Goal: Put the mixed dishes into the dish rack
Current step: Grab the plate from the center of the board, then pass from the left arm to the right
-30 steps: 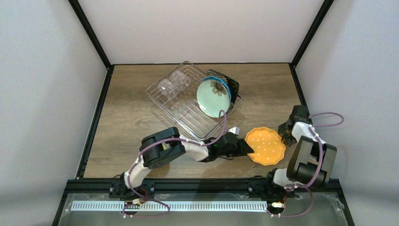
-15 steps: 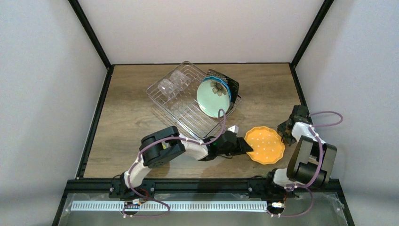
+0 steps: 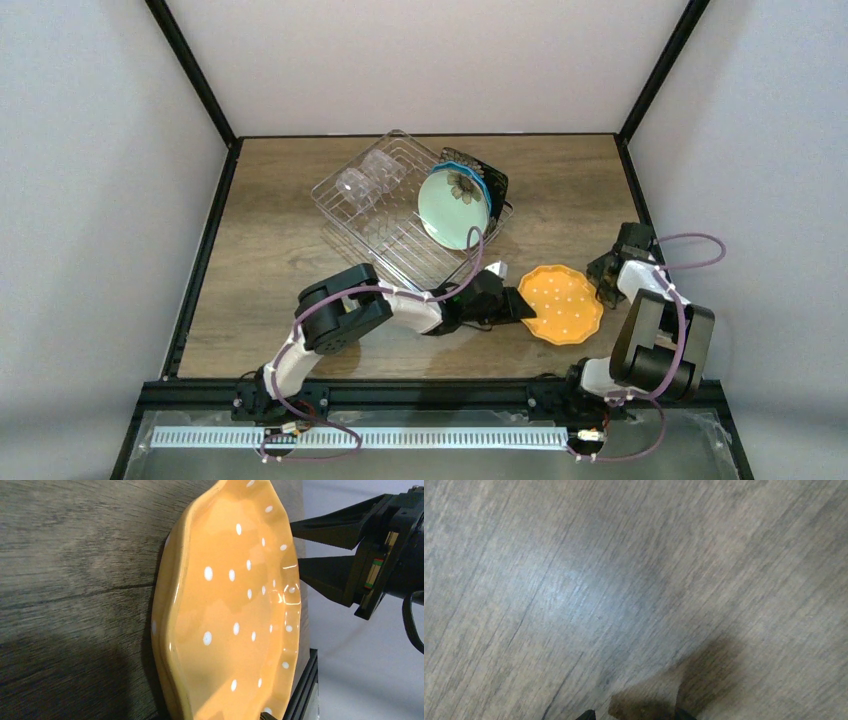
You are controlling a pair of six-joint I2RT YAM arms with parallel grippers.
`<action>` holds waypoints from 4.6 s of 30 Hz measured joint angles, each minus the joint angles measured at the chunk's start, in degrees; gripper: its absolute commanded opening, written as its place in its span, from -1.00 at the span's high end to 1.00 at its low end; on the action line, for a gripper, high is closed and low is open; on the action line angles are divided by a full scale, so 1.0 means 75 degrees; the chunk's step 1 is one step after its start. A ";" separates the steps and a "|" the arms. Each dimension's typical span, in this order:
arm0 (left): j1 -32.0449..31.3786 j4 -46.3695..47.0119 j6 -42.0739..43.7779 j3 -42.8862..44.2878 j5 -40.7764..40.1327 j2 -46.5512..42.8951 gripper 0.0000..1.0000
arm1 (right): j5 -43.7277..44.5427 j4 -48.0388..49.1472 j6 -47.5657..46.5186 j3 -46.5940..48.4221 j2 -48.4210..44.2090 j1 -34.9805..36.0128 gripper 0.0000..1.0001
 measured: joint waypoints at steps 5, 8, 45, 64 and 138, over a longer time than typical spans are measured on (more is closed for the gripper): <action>0.0052 -0.0149 0.0108 0.0076 0.0041 0.0000 -0.99 | 0.0093 0.0306 -0.0003 -0.0061 0.0038 0.0242 -0.82; 0.0070 -0.0184 0.0187 0.0085 0.0058 -0.0015 -0.99 | 0.0216 0.0478 0.0003 -0.0085 0.0067 0.0463 -0.82; 0.0434 -0.0262 0.0315 -0.0023 -0.0437 -0.0743 -0.10 | 0.0003 0.0729 0.0618 -0.0335 -0.0242 0.1941 -0.81; 0.0490 -0.1314 0.0790 0.0259 -0.0219 -0.0746 0.94 | 0.0283 -0.0437 0.0679 0.0274 -0.0157 0.1920 -0.82; 0.4838 -0.4881 0.3768 -0.0452 0.1684 -0.7152 0.94 | -0.8352 0.3110 -0.1827 0.2401 -0.0772 0.3442 -0.82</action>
